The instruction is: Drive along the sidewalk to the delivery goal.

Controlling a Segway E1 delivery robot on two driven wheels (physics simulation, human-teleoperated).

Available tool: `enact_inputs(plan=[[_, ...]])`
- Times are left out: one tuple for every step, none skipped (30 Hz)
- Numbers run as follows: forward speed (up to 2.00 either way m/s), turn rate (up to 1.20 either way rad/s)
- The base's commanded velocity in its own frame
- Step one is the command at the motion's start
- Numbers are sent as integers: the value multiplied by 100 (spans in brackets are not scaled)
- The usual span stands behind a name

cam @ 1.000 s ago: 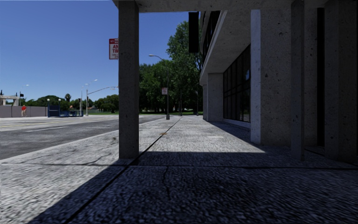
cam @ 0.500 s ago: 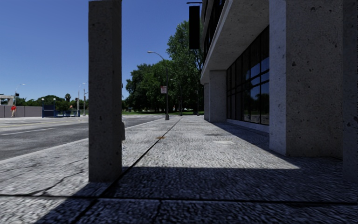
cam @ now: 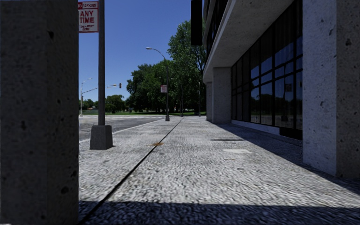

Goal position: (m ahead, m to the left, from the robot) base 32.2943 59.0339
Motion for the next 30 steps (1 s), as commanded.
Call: enact_inputs(plan=[[199, 0], [199, 0], [199, 0], [199, 0], [200, 0], [200, 0], [200, 0], [200, 0], [200, 0], [200, 0], [200, 0], [200, 0], [199, 0], [199, 0], [199, 0], [199, 0], [199, 0], [199, 0], [199, 0], [200, 0], [200, 0], [200, 0], [198, 0], [200, 0], [193, 0], [193, 0], [182, 0], [180, 0], [179, 0], [179, 0]])
